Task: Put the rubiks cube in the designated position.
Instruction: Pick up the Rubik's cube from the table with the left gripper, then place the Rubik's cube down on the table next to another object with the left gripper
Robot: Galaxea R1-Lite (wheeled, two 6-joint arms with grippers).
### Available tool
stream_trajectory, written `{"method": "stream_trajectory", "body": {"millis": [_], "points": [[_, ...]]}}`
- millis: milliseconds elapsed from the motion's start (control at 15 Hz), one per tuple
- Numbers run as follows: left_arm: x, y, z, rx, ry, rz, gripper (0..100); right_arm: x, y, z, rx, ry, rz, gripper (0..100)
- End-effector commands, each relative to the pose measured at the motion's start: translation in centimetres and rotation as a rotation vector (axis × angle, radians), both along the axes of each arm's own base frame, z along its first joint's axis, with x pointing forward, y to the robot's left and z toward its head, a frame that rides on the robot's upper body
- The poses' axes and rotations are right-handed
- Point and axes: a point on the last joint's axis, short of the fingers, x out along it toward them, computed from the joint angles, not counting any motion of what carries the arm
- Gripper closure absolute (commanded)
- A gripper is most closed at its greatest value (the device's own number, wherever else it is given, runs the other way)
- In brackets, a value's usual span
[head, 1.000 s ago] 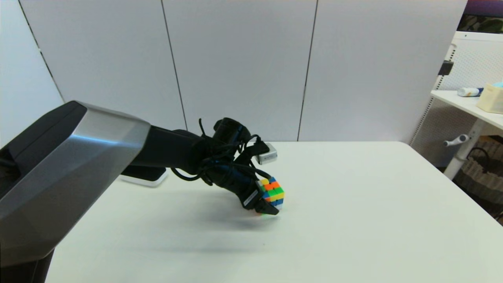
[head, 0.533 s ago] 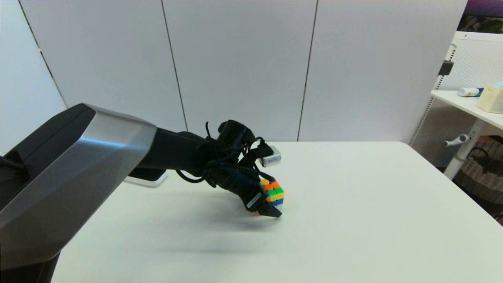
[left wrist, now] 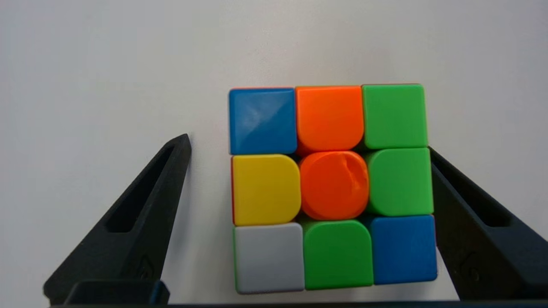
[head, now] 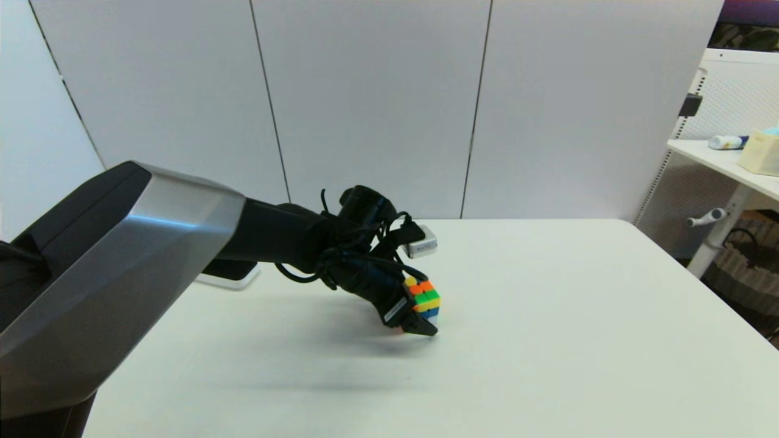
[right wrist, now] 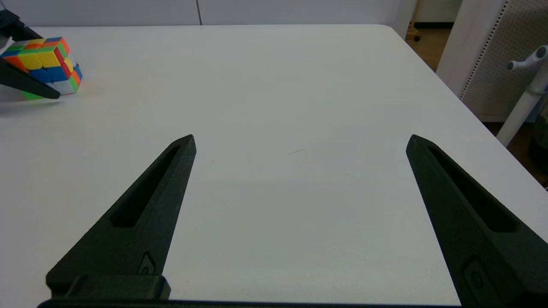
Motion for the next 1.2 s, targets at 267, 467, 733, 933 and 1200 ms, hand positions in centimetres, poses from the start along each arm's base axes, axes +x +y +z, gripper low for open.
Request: {"method": "stream_trajectory", "body": {"millis": [267,467,733,933,1200], "points": [[0.2,-0.1,-0.1,-0.001,-0.003,-0.004,100,0.0,0.0,0.0,0.000,0.001,0.001,0],[0.2,-0.1,-0.2,0.000,0.000,-0.005,100,0.0,0.0,0.0,0.000,0.001,0.001,0],[0.1,0.3,1.4,-0.025,-0.033,0.001,100,0.0,0.0,0.0,0.000,0.001,0.001,0],[-0.2,2.7,5.5,-0.074,-0.108,0.044,100,0.0,0.0,0.0,0.000,0.001,-0.001,0],[0.6,8.9,11.9,-0.098,-0.294,0.257,100,0.0,0.0,0.0,0.000,0.001,0.001,0]]}}
